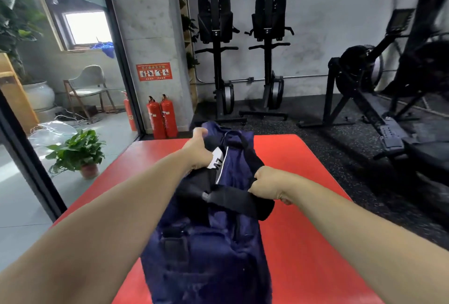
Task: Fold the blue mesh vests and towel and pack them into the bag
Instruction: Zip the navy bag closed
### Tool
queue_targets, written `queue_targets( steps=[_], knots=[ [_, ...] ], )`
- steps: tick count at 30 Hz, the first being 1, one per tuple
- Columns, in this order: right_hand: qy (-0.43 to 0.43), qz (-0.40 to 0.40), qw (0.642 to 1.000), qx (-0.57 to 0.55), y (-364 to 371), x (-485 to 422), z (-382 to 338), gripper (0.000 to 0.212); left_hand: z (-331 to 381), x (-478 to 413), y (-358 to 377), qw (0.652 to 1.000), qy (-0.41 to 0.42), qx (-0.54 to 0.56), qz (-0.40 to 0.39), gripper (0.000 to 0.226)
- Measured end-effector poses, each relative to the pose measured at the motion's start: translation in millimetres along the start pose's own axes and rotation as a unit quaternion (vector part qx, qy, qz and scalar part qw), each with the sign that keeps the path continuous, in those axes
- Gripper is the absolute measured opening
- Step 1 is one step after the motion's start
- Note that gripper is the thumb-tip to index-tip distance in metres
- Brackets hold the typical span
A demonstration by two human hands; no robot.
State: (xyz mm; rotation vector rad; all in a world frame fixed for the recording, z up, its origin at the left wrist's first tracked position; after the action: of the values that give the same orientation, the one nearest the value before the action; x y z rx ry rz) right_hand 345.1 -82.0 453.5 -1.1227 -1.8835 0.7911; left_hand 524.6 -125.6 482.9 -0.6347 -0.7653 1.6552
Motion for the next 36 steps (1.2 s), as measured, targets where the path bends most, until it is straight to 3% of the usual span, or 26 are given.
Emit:
queue_targets(
  steps=[4,8,13,18,19,22,25,28,30,32,34,36],
  knots=[
    [0.038,0.084,0.992,-0.081,15.2,5.3,5.2,0.014,31.0,-19.1,16.8,0.998,0.06,-0.026,-0.025,0.076],
    [0.056,0.121,0.988,-0.077,21.9,10.8,7.2,0.022,46.4,-30.4,33.7,0.992,0.101,-0.039,-0.058,0.076],
    [0.087,0.135,0.983,-0.09,31.5,4.0,17.7,0.017,23.9,-32.0,49.3,0.992,0.091,-0.027,-0.082,0.057],
    [0.081,0.069,0.99,-0.091,26.9,11.8,15.4,0.023,17.4,-20.4,43.6,0.977,0.133,0.043,-0.163,0.025],
    [0.062,0.045,0.994,-0.079,19.3,16.0,7.9,0.026,16.8,-16.3,36.9,0.977,0.129,0.036,-0.166,0.028],
    [0.002,-0.006,0.995,-0.096,-12.6,21.6,-23.0,0.028,6.0,-7.6,9.3,0.99,0.09,0.025,-0.108,0.065],
    [-0.034,0.085,0.988,-0.122,-58.4,5.5,-53.2,0.031,0.5,17.0,-18.1,0.99,0.102,0.093,-0.018,0.034],
    [-0.029,0.151,0.986,-0.067,-76.0,-19.6,-64.3,0.064,-5.0,66.0,-32.9,0.976,0.14,0.152,0.067,0.024],
    [-0.005,0.141,0.99,0.029,-67.5,-33.5,-54.2,0.071,-9.6,98.8,-32.8,0.971,0.196,0.081,0.11,0.03],
    [0.011,0.141,0.982,0.127,-57.3,-42.7,-37.3,0.073,-21.3,113.0,-15.2,0.974,0.208,-0.048,0.075,0.032],
    [-0.005,0.19,0.967,0.171,-56.5,-42.0,-29.0,0.067,-34.6,119.0,-2.2,0.977,0.155,-0.143,0.046,0.042],
    [-0.034,0.238,0.954,0.176,-61.7,-33.3,-23.6,0.049,-44.7,122.8,-1.2,0.974,0.103,-0.187,0.072,0.046]
  ],
)
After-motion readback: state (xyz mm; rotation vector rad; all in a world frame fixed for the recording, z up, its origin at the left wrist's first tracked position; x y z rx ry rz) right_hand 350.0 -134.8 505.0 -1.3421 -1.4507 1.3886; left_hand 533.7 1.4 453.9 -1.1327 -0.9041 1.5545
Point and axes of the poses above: each hand's wrist, its own x-axis away from the middle knuckle, its own y-axis out of the palm, z = x × y, the point moved 6 cm from there along -x, towards the middle knuckle
